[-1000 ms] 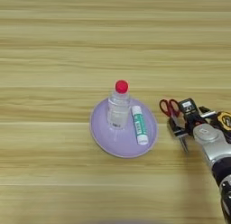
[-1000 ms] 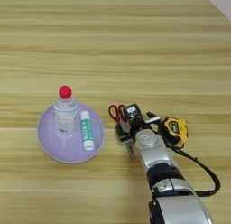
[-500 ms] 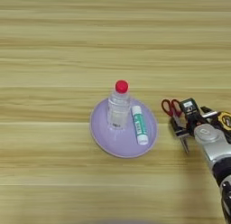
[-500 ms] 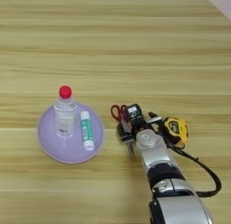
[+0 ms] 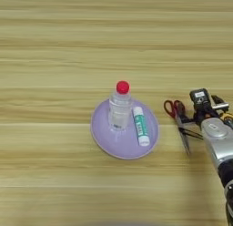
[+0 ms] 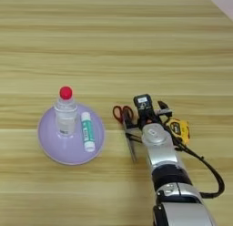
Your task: Move the objects on the table
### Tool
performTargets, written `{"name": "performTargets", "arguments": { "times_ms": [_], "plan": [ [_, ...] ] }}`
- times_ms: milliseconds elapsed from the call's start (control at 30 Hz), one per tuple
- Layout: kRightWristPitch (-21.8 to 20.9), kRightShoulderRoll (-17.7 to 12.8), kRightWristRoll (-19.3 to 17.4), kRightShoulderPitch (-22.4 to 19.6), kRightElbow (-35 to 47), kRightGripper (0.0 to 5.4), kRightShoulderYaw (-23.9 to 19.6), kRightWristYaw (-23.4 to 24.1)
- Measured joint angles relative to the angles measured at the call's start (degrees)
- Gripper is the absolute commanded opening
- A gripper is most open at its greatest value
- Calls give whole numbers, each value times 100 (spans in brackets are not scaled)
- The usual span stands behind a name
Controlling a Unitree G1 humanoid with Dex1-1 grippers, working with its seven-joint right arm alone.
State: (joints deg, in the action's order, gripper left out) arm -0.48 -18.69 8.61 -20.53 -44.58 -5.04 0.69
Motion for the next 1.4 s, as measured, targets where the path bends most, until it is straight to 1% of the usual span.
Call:
{"name": "performTargets", "arguments": {
  "times_ms": [100, 167, 233, 367, 500, 567, 633, 700, 900, 1067, 1300, 1400],
  "plan": [
    [41, -16, 12, 61, 157, 538, -62, 114],
    [206, -82, 5, 85, 216, 538, -154, 145],
    [391, -166, -112, 133, 288, 538, -298, 132],
    [612, -184, -304, 186, 454, 538, -477, 65],
    [756, -199, -463, 217, 476, 538, -679, 23],
    [779, -256, -520, 267, 475, 538, -752, 11],
    [895, -350, -682, 302, 414, 538, -923, -92],
    [898, -414, -728, 307, 387, 538, -1018, -107],
    [875, -559, -752, 296, 227, 538, -1082, -76],
    [853, -606, -751, 266, -31, 538, -1087, -61],
    [745, -624, -793, 94, -539, 538, -1076, -125],
    [735, -627, -799, 64, -607, 538, -1076, -128]
  ]
}}
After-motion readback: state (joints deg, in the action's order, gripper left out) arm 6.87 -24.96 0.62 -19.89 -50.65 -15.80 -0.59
